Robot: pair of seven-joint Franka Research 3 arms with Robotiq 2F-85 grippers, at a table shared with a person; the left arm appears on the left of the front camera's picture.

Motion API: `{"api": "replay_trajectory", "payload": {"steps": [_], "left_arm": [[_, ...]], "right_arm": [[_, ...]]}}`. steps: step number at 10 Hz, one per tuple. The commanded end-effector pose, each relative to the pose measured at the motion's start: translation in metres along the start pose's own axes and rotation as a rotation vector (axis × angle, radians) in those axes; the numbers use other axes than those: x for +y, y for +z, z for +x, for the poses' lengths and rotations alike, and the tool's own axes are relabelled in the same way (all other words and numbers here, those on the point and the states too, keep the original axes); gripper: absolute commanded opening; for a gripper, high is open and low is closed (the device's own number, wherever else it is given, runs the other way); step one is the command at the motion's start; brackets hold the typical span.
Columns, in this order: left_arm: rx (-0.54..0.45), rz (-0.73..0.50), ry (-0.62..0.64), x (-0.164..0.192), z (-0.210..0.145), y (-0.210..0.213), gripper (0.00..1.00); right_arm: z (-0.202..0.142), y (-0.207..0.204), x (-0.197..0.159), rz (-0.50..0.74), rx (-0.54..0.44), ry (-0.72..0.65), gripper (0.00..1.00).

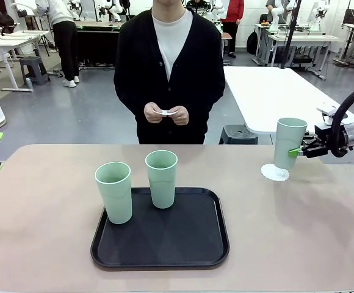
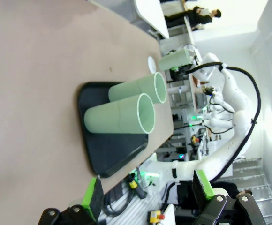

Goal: Place coasters on the table and set cups on them.
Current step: Pick up one Reusable plastic cup and place it on a coaster set by the human.

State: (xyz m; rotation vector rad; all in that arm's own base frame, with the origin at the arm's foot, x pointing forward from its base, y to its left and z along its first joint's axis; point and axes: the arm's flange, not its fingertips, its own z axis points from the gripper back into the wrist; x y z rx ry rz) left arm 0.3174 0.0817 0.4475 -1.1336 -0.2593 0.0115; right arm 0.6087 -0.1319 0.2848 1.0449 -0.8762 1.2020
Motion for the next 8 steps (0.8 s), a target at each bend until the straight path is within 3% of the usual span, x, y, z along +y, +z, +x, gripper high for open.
{"api": "replay_trajectory", "payload": {"steps": [1, 8], "left_arm": [[-0.005, -0.01, -0.004, 0.0, 0.0, 0.002, 1.0], [-0.005, -0.01, -0.004, 0.0, 0.0, 0.002, 1.0]], "right_arm": [[0.001, 0.001, 0.001, 0.011, 0.002, 0.002, 0.82], [-0.02, -0.023, -0.006, 0.062, -0.048, 0.111, 0.82]]}}
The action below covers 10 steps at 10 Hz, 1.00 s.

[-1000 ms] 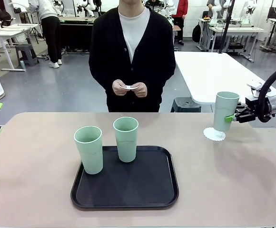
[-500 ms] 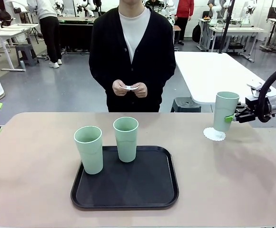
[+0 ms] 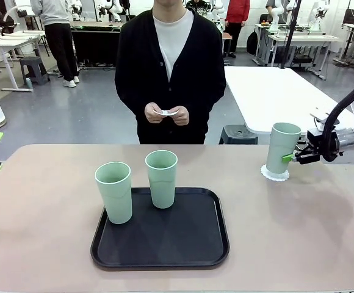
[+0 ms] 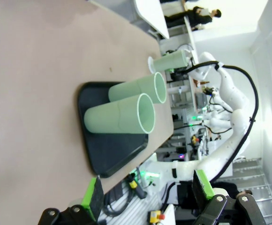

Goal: Place coasters on the table and set cups on them.
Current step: Pick up one Reusable plastic cup and place it on a coaster set by the human.

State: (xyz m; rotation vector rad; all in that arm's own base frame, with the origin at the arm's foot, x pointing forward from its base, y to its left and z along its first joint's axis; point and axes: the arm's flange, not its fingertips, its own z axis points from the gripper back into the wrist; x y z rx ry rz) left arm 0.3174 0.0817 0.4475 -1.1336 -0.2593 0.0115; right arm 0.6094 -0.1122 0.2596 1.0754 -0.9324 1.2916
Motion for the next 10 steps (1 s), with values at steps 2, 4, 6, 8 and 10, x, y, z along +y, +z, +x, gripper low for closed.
{"api": "replay_trajectory", "payload": {"steps": [2, 4, 6, 8, 10], "left_arm": [[-0.005, -0.01, -0.004, 0.0, 0.0, 0.002, 1.0], [-0.005, -0.01, -0.004, 0.0, 0.0, 0.002, 1.0], [-0.005, -0.01, -0.004, 0.0, 0.0, 0.002, 1.0], [-0.005, -0.01, -0.004, 0.0, 0.0, 0.002, 1.0], [-0.005, -0.01, -0.004, 0.0, 0.0, 0.002, 1.0]], "right_arm": [[-0.006, 0.004, -0.002, 0.012, -0.023, 0.013, 0.82], [-0.006, 0.004, 0.001, 0.015, -0.018, 0.023, 0.82], [-0.008, 0.003, -0.002, 0.014, -0.017, 0.024, 0.82], [-0.014, 0.001, -0.006, 0.015, -0.016, 0.018, 0.82], [-0.019, -0.002, -0.009, 0.019, -0.01, 0.004, 0.82]]}}
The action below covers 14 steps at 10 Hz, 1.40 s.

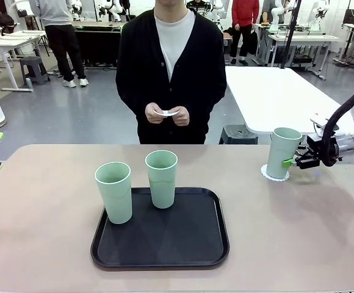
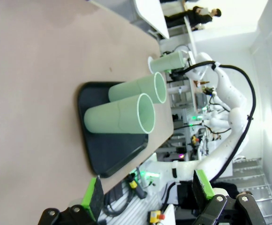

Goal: Place coasters on the table and set cups on them.
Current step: Pick up one Reusable plastic cup and place it on a coaster set by the human.

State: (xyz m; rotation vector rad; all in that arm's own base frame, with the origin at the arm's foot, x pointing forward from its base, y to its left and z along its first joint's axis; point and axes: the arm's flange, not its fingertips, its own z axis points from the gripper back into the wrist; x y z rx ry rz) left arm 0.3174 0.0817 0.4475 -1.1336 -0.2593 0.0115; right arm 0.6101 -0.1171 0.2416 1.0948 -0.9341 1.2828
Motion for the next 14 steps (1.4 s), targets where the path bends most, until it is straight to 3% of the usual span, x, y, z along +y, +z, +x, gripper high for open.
{"api": "replay_trajectory", "payload": {"steps": [1, 5, 6, 14], "left_arm": [[-0.005, -0.01, -0.004, 0.0005, -0.0004, 0.0017, 1.0], [-0.005, -0.01, -0.004, 0.0005, -0.0004, 0.0017, 1.0], [-0.005, -0.01, -0.004, 0.0005, -0.0004, 0.0017, 1.0], [-0.005, -0.01, -0.004, 0.0005, -0.0004, 0.0017, 1.0]], "right_arm": [[-0.0021, -0.0029, -0.0079, 0.015, 0.005, 0.006, 0.82], [-0.0022, -0.004, -0.0087, 0.024, 0.011, 0.002, 0.82], [-0.0025, -0.0044, -0.0078, 0.026, 0.016, -0.003, 1.0], [-0.0014, 0.0001, -0.0086, 0.051, 0.083, -0.052, 1.0]]}}
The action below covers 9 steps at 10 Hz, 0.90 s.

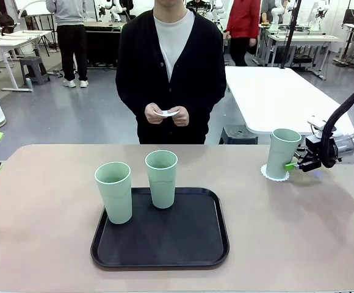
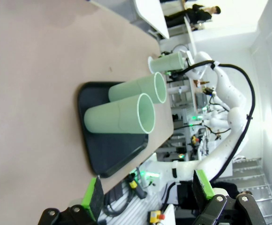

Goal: Place coasters on the table and set cups on them.
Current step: Pick up one Reusable plastic cup and place it on a coaster set by the human.

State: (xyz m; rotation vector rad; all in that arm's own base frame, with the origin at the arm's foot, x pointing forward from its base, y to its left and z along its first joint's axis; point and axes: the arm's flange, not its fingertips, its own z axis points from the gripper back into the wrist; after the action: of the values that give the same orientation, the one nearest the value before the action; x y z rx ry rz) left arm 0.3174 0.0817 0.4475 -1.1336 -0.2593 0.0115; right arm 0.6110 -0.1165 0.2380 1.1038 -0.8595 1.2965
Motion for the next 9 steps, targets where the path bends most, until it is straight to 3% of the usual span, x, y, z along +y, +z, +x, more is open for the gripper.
{"api": "replay_trajectory", "payload": {"steps": [1, 7, 9], "left_arm": [[-0.005, -0.01, -0.004, 0.0, 0.0, 0.002, 1.0], [-0.005, -0.01, -0.004, 0.0, 0.0, 0.002, 1.0], [-0.005, -0.01, -0.004, 0.0, 0.0, 0.002, 1.0]], "right_arm": [[0.002, 0.004, -0.008, 0.008, 0.049, -0.022, 1.0], [-0.001, 0.025, -0.012, 0.005, 0.087, -0.064, 1.0], [0.002, 0.037, -0.008, -0.008, 0.166, -0.096, 1.0]]}}
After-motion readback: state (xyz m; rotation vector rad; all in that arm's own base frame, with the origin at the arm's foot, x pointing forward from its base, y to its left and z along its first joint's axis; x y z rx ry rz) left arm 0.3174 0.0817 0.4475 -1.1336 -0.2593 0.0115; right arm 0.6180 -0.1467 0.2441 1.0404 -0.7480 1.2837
